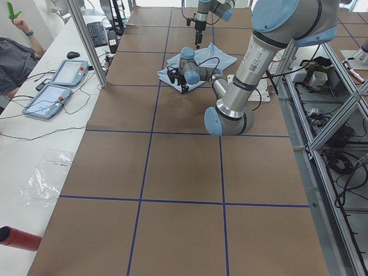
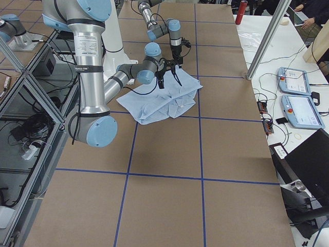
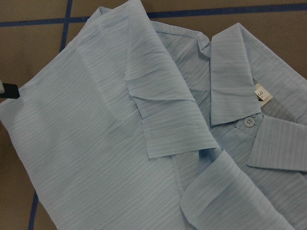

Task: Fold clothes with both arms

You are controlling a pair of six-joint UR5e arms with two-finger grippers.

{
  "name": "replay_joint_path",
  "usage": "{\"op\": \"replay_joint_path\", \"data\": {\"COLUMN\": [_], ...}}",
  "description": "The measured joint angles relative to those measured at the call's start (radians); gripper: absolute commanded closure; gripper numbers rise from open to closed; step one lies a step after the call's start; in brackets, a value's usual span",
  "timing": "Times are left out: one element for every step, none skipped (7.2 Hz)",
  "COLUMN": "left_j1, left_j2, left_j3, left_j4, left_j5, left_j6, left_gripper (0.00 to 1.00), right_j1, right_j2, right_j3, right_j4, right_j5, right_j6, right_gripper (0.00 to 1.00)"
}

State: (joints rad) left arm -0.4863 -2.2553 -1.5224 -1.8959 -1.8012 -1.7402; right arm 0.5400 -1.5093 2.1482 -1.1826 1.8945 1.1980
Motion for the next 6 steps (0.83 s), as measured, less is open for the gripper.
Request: {"op": "replay_joint_path", "data": {"left_j1": [0.003, 0.008, 0.013, 0.015, 0.015, 0.013], "left_j2": [0.000, 0.000, 0.000, 0.001, 0.004, 0.009], "left_j3": [0.000, 0.000, 0.000, 0.000, -0.001, -0.005], "left_j4": [0.000, 0.000, 0.000, 0.001, 0.002, 0.004], "left_j5": [0.000, 0.000, 0.000, 0.000, 0.000, 0.001], "left_j6": [0.000, 0.001, 0.000, 0.000, 0.000, 0.000], "left_gripper": [0.46, 0.66, 0.94, 1.00, 1.00, 1.00], "right_j1": [0.001, 0.002, 0.004, 0.005, 0.007, 0.009], "right_j2": [0.001, 0.001, 0.001, 0.001, 0.001, 0.001], "right_j3": [-0.001, -0.002, -0.002, -0.002, -0.002, -0.003], "right_j4": [0.000, 0.000, 0.000, 0.000, 0.000, 0.000], "right_j5": [0.000, 0.000, 0.000, 0.000, 0.000, 0.000], "right_j6": [0.000, 0.000, -0.001, -0.001, -0.001, -0.001], "right_gripper": [0.00, 0.00, 0.00, 0.00, 0.00, 0.00]}}
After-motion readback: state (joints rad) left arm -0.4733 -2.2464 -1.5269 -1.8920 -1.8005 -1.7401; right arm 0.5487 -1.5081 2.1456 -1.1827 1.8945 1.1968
